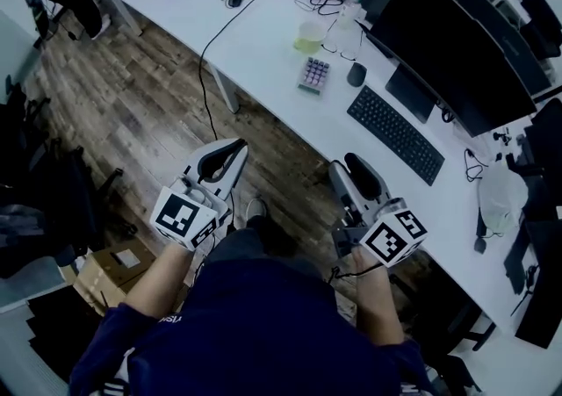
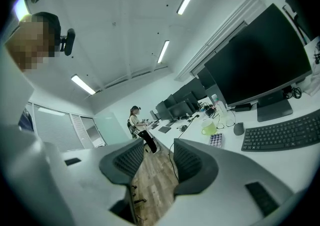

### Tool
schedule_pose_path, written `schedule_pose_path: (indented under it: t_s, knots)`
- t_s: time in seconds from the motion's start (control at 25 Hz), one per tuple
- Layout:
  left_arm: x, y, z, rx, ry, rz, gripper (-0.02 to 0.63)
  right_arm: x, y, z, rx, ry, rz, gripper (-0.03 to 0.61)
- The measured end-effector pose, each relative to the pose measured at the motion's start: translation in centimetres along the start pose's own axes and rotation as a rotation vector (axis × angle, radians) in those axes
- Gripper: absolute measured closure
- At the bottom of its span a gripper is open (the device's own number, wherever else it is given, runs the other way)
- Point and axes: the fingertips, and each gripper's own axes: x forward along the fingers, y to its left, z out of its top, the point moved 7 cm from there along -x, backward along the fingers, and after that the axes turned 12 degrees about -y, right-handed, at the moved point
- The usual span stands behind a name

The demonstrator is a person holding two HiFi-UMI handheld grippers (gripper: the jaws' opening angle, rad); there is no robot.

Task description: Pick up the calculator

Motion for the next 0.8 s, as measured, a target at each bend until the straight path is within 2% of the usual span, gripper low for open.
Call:
schedule_pose_path:
  t_s: [0.36,0.8]
  knots:
    - [3.8,6.9,-0.3,-0.013,0.006,-0.030,0.571,7.0,-1.5,0.6,-0.011,0.011,-0.036,0.389]
    - [5.9,11.4,-0.3,-0.010,0.012,-0.019,0.571,12.0,-3.6,1.7,-0.020,0.007,-0.052,0.393]
